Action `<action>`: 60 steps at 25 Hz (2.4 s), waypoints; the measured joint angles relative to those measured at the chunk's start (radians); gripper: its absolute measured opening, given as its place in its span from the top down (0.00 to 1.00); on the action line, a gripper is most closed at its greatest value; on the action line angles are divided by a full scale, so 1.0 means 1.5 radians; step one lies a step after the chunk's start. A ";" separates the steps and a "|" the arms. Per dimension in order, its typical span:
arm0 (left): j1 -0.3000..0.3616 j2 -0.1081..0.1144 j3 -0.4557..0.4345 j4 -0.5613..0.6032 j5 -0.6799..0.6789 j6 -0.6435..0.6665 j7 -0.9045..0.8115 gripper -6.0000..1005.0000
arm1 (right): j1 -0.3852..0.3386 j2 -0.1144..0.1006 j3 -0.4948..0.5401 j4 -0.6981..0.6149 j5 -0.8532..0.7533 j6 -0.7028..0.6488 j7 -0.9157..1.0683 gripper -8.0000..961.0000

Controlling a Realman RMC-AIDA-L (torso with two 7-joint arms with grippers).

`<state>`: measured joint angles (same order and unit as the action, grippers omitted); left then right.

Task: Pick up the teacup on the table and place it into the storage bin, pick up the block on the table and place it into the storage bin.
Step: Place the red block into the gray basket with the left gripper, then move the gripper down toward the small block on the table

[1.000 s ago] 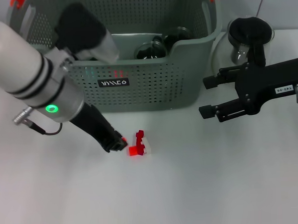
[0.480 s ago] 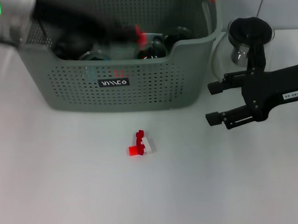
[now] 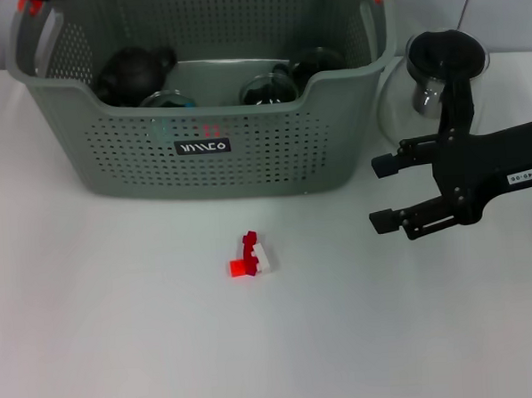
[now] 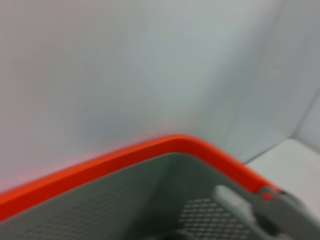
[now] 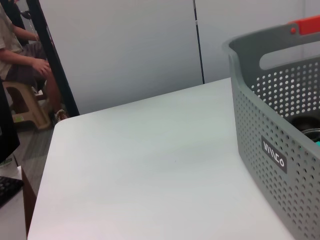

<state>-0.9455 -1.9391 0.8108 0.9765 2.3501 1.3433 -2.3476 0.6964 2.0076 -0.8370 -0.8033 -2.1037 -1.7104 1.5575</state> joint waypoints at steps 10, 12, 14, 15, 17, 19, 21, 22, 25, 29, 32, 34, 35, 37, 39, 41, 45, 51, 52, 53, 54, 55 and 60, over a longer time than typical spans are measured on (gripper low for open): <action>0.010 -0.020 0.015 0.022 0.054 -0.027 -0.004 0.52 | 0.002 0.000 0.000 0.000 -0.001 -0.008 0.003 0.09; 0.036 -0.029 0.011 0.071 0.036 0.012 0.003 0.45 | 0.003 0.000 0.000 0.000 -0.004 -0.008 0.004 0.09; 0.078 -0.047 0.011 0.138 0.001 0.075 0.028 0.39 | 0.005 0.000 0.000 0.000 -0.007 -0.008 0.004 0.09; 0.104 -0.060 0.011 0.178 -0.025 0.108 0.048 0.36 | 0.005 0.000 0.000 0.000 -0.008 -0.008 0.003 0.09; 0.158 -0.088 0.012 0.256 -0.079 0.172 0.091 0.31 | 0.008 0.001 0.000 0.000 -0.015 -0.005 0.000 0.09; 0.219 -0.117 0.013 0.320 -0.137 0.221 0.140 0.25 | 0.011 0.003 -0.002 0.000 -0.023 -0.003 -0.001 0.09; 0.277 -0.141 0.016 0.363 -0.196 0.265 0.199 0.19 | 0.016 0.006 -0.008 0.000 -0.033 0.000 -0.003 0.09; 0.310 -0.149 0.020 0.374 -0.227 0.289 0.242 0.16 | 0.020 0.008 -0.014 0.000 -0.037 0.002 -0.004 0.09; 0.357 -0.153 0.028 0.357 -0.271 0.327 0.314 0.06 | 0.033 0.013 -0.042 0.000 -0.052 0.020 -0.002 0.09; 0.381 -0.151 0.011 0.281 -0.273 0.374 0.397 0.06 | 0.061 0.027 -0.084 0.004 -0.069 0.050 0.014 0.09; 0.385 -0.149 -0.014 0.216 -0.254 0.395 0.457 0.06 | 0.085 0.042 -0.124 0.006 -0.092 0.080 0.040 0.09; 0.386 -0.147 -0.035 0.178 -0.234 0.402 0.498 0.06 | 0.103 0.053 -0.150 0.006 -0.114 0.102 0.062 0.09; 0.387 -0.146 -0.044 0.163 -0.223 0.403 0.516 0.06 | 0.111 0.057 -0.166 0.007 -0.122 0.113 0.073 0.09; 0.388 -0.144 -0.060 0.135 -0.199 0.405 0.547 0.06 | 0.124 0.060 -0.202 0.011 -0.129 0.135 0.096 0.09; 0.389 -0.142 -0.079 0.112 -0.174 0.406 0.572 0.06 | 0.137 0.061 -0.243 0.017 -0.127 0.157 0.123 0.09; 0.390 -0.140 -0.093 0.096 -0.155 0.407 0.589 0.06 | 0.149 0.062 -0.281 0.024 -0.126 0.178 0.147 0.09; 0.393 -0.138 -0.104 0.070 -0.139 0.407 0.607 0.06 | 0.168 0.067 -0.353 0.039 -0.121 0.221 0.185 0.09; 0.389 -0.135 -0.105 0.044 -0.134 0.416 0.617 0.06 | 0.194 0.069 -0.472 0.068 -0.090 0.302 0.244 0.09; 0.387 -0.135 -0.105 0.039 -0.134 0.417 0.619 0.06 | 0.196 0.069 -0.495 0.069 -0.085 0.315 0.254 0.09; 0.386 -0.134 -0.105 0.034 -0.134 0.417 0.622 0.06 | 0.197 0.069 -0.511 0.069 -0.080 0.327 0.263 0.09; 0.385 -0.134 -0.105 0.032 -0.134 0.416 0.623 0.06 | 0.197 0.069 -0.527 0.069 -0.076 0.339 0.271 0.09; 0.384 -0.133 -0.105 0.028 -0.134 0.416 0.624 0.06 | 0.198 0.069 -0.540 0.069 -0.072 0.350 0.279 0.09; 0.379 -0.130 -0.105 0.022 -0.134 0.416 0.625 0.06 | 0.198 0.072 -0.593 0.075 -0.055 0.418 0.316 0.09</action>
<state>-0.3763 -2.1334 0.6534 1.0098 2.1491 1.9672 -1.4095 0.9931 2.1152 -1.7261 -0.6910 -2.1858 -1.0837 2.0315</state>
